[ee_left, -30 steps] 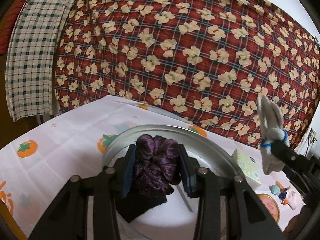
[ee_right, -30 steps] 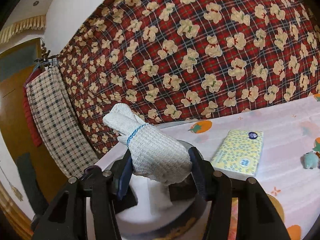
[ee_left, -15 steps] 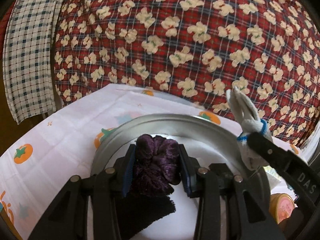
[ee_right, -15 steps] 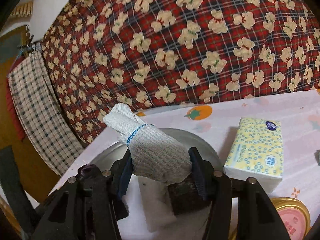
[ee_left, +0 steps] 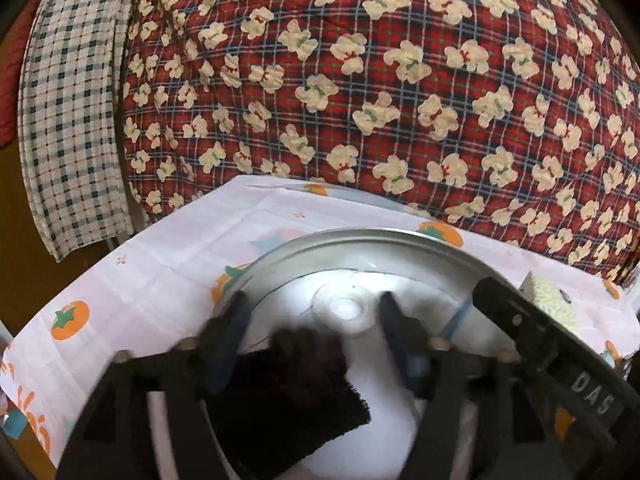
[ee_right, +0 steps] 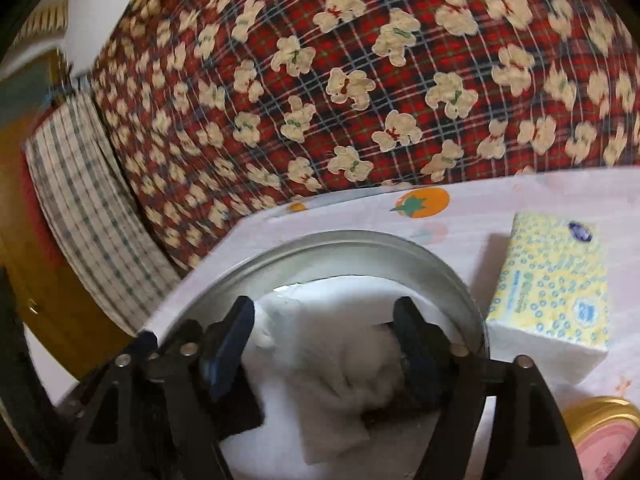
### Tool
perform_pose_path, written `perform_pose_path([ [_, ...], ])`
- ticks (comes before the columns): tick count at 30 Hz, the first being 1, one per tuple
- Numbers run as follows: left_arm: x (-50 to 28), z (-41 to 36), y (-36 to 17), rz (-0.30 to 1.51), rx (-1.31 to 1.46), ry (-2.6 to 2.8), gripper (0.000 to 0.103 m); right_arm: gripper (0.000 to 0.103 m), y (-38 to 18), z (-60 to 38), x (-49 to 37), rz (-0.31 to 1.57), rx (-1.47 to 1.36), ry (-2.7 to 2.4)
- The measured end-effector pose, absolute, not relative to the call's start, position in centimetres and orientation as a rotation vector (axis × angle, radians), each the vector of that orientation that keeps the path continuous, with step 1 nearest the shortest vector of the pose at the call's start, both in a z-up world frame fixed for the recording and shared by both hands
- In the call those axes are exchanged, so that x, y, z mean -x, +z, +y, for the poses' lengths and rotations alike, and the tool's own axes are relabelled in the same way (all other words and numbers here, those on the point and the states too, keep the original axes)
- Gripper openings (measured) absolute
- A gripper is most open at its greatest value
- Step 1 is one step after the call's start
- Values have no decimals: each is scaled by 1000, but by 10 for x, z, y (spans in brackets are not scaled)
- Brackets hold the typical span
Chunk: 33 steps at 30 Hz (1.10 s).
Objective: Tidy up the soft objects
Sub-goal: 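Open the right gripper to drop the glove into the tin while the left gripper drops the scrunchie, then move both open grippers away from the tin toward the remaining soft items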
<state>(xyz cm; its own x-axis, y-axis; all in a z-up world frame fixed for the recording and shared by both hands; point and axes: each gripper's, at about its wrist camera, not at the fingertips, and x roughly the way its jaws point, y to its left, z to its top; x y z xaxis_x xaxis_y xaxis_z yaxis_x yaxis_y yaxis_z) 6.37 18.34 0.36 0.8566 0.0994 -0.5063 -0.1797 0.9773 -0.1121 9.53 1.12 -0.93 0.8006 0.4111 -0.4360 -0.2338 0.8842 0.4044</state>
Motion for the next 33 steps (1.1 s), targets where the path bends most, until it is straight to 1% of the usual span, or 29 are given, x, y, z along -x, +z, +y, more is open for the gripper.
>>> perform_pose_path([
  [1, -61, 184, 5, 506, 161, 156, 92, 77, -9, 6, -93, 525, -374, 362],
  [2, -58, 184, 7, 480, 161, 174, 100, 78, -8, 4, -91, 510, -384, 363],
  [3, -53, 184, 9, 450, 162, 191, 103, 78, -6, 0, -86, 480, -389, 357],
  [8, -35, 189, 9, 325, 170, 330, 103, 78, 6, -12, -56, 325, -326, 235],
  [9, -30, 191, 7, 294, 177, 364, 103, 80, 8, -14, -52, 301, -311, 205],
  [10, -27, 192, 6, 276, 183, 385, 103, 85, 9, -15, -46, 276, -292, 182],
  [11, -24, 194, 4, 263, 192, 402, 103, 87, 10, -16, -45, 268, -282, 175],
  [17, -5, 200, 3, 184, 236, 443, 103, 87, 9, -13, -38, 259, -210, 113],
  [22, -2, 201, 1, 196, 264, 437, 103, 87, 10, -9, -24, 181, -133, 71],
  [28, 10, 203, 0, 173, 315, 443, 102, 87, 4, 3, -11, 186, -24, 89],
  [33, 13, 198, -1, 183, 322, 423, 102, 87, 3, -13, -1, 190, -90, 79],
])
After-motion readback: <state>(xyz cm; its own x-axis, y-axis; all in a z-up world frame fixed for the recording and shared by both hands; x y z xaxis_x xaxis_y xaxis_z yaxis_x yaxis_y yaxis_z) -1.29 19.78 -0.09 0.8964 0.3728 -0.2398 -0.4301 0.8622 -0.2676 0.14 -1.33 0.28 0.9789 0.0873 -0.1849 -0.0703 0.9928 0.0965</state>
